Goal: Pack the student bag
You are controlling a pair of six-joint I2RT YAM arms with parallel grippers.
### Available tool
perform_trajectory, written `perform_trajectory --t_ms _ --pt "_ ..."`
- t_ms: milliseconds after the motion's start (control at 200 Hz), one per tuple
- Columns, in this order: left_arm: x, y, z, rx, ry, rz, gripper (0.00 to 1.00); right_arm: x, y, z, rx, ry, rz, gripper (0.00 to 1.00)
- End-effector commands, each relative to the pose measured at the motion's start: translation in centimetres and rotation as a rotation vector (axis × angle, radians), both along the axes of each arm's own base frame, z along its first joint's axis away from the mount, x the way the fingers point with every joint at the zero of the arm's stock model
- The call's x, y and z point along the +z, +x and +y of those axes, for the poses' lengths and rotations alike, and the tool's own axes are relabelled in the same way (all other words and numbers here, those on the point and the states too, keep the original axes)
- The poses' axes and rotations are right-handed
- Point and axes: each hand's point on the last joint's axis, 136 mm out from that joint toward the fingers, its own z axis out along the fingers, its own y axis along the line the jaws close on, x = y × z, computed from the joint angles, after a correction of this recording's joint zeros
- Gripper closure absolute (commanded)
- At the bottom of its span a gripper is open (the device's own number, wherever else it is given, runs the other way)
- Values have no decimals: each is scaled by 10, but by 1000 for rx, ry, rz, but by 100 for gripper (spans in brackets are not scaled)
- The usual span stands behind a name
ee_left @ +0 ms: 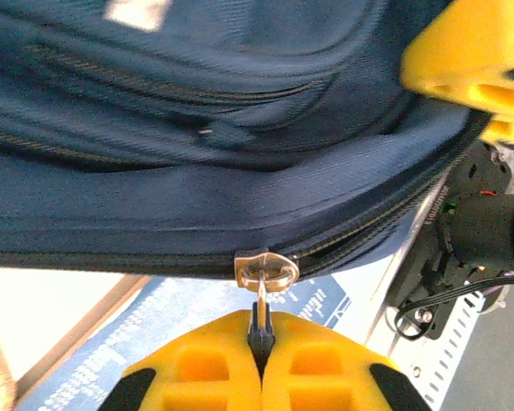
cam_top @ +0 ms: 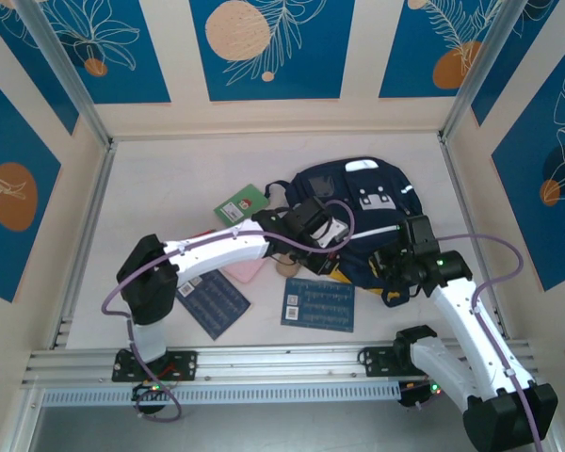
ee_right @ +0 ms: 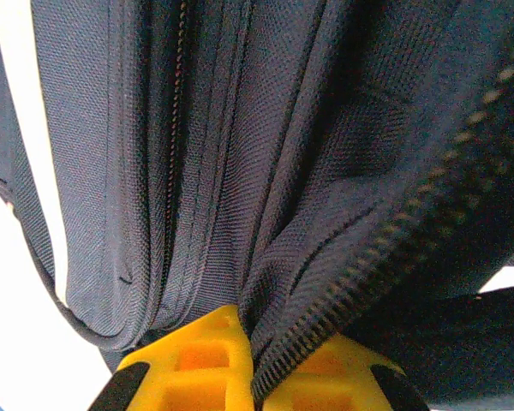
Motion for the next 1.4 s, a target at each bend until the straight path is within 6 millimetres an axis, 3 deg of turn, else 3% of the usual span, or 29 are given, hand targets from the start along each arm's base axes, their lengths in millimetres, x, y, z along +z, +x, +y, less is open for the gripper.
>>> perform_trajectory --t_ms 0,425,660,905,965,1015,1170,1230,1395 --pt "13 14 23 29 1 -19 100 14 4 -13 2 -67 -59 100" --pt "-18 82 52 209 40 36 100 24 11 -12 62 -68 -109 100" --pt "-38 118 66 279 165 6 100 31 18 -8 80 -53 -150 100" --pt "-25 160 73 331 186 -27 96 39 32 7 65 57 -192 100" --pt "-17 165 72 341 174 -29 90 43 38 11 55 85 -205 100" --pt "-7 168 73 354 161 -31 79 48 44 12 42 101 -220 100" --pt "40 164 91 440 104 -70 26 75 74 17 18 141 -301 100" --pt "62 159 101 474 51 -96 18 79 88 20 1 168 -301 100" --pt "107 138 141 566 -53 -144 15 102 133 33 -16 229 -354 100"
